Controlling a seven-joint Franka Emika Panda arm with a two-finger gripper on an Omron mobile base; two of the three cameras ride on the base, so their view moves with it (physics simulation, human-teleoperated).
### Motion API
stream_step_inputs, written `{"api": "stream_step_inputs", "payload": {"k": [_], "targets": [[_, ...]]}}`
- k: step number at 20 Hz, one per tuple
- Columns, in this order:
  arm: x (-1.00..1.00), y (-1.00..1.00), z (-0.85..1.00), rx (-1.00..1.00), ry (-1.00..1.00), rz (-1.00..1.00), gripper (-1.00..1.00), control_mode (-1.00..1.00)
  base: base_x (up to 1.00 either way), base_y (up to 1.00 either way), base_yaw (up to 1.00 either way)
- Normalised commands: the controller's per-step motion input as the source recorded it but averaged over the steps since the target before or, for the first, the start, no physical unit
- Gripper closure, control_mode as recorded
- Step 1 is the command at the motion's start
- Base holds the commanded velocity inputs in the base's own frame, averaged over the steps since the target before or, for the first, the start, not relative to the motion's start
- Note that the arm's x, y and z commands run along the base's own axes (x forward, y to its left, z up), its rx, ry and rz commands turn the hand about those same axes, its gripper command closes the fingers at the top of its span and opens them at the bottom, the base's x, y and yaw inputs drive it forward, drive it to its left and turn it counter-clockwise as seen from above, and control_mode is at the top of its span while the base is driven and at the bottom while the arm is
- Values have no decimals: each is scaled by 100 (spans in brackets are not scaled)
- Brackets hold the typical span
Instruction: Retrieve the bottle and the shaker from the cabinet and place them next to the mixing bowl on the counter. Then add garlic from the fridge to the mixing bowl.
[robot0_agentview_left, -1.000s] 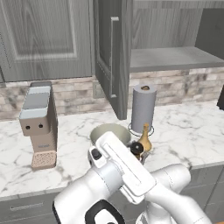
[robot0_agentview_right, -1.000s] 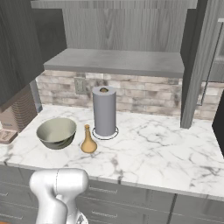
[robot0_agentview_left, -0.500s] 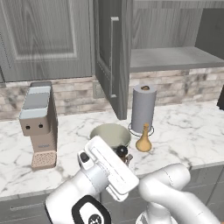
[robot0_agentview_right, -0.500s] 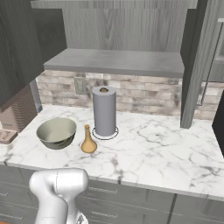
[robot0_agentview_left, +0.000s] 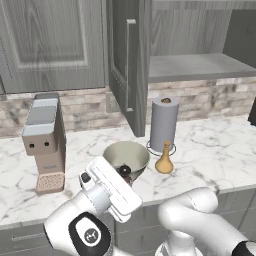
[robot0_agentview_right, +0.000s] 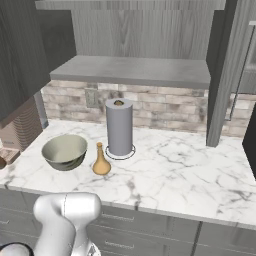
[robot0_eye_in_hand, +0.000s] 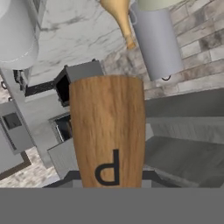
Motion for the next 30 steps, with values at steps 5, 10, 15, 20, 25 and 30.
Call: {"api": "stream_step_inputs", "payload": {"k": [5, 10, 15, 20, 25, 30], "targets": [[24, 3, -32, 0, 15, 0, 100, -100, 0, 0, 0], [20, 0, -23, 0, 21, 0, 100, -100, 0, 0, 0], [23, 0, -20, 0, 17, 0, 100, -100, 0, 0, 0], [38, 0, -25, 0, 5, 0, 100, -100, 0, 0, 0], [40, 0, -29, -1, 2, 0, 100, -100, 0, 0, 0], [27, 2, -27, -2, 0, 0, 100, -100, 0, 0, 0]]}}
